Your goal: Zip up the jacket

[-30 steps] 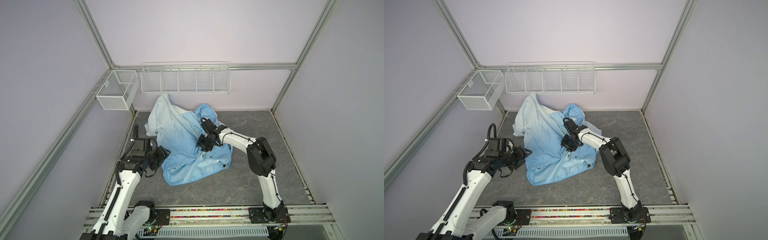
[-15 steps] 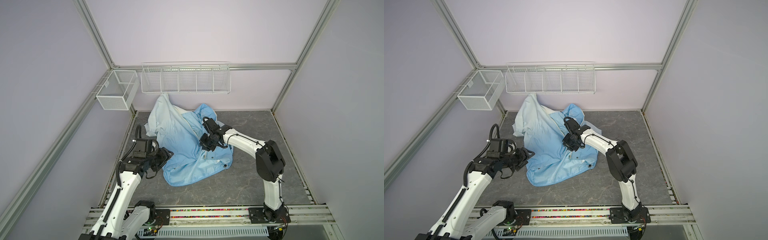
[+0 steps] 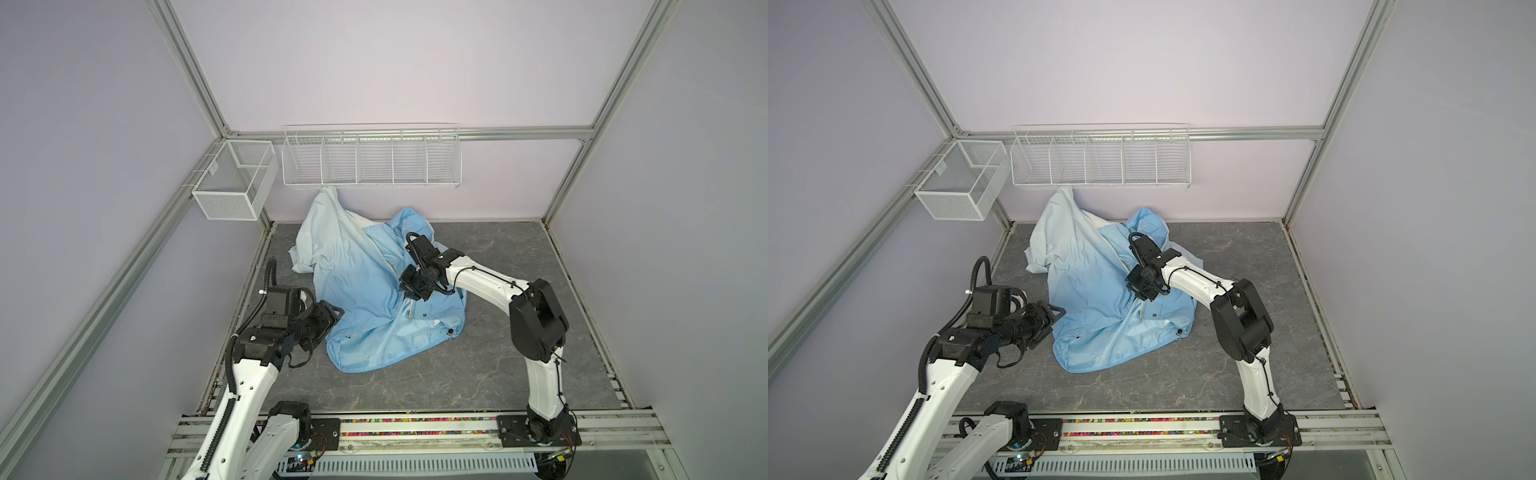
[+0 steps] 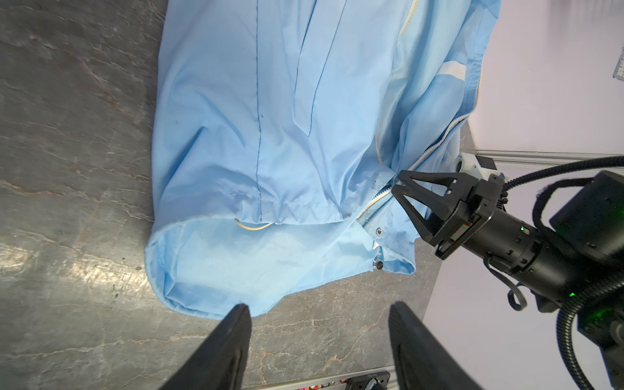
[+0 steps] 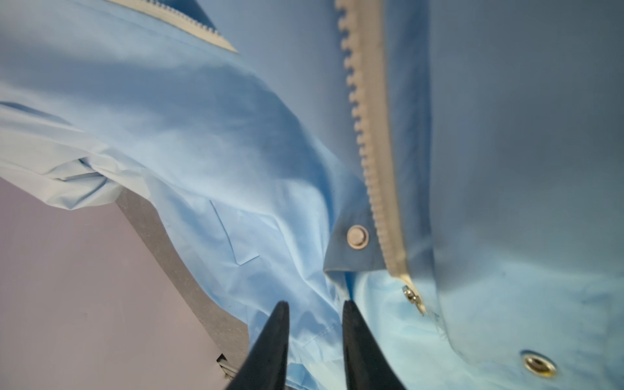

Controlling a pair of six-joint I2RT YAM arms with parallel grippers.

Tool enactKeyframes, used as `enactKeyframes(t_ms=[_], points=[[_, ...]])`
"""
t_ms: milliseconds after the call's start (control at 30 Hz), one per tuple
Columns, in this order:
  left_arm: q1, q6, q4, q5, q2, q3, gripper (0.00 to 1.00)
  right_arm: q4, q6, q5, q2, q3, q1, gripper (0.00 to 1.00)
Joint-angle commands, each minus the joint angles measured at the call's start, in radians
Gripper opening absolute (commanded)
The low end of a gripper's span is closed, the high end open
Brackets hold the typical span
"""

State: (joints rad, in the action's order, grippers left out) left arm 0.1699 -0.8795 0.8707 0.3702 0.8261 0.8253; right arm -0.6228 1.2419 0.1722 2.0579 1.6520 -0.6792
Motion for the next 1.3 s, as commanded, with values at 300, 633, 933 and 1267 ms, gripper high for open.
enactKeyframes(t_ms=[300,633,933,1267], points=[[-0.006,-0.003,0.086,-0.035,-0.045,0.006,0.66,-0.026,-0.001,0.007,0.118,0.097,0.018,0.26],[-0.006,-0.042,0.095,-0.058,-0.103,-0.021,0.66,-0.046,-0.05,0.05,0.1,0.12,-0.004,0.07],[-0.006,-0.084,0.081,-0.098,-0.115,-0.019,0.66,-0.034,-0.038,0.06,-0.165,-0.048,-0.086,0.07],[-0.006,-0.072,0.069,-0.151,-0.007,0.067,0.66,-0.045,-0.036,0.083,-0.37,-0.288,-0.183,0.07]])
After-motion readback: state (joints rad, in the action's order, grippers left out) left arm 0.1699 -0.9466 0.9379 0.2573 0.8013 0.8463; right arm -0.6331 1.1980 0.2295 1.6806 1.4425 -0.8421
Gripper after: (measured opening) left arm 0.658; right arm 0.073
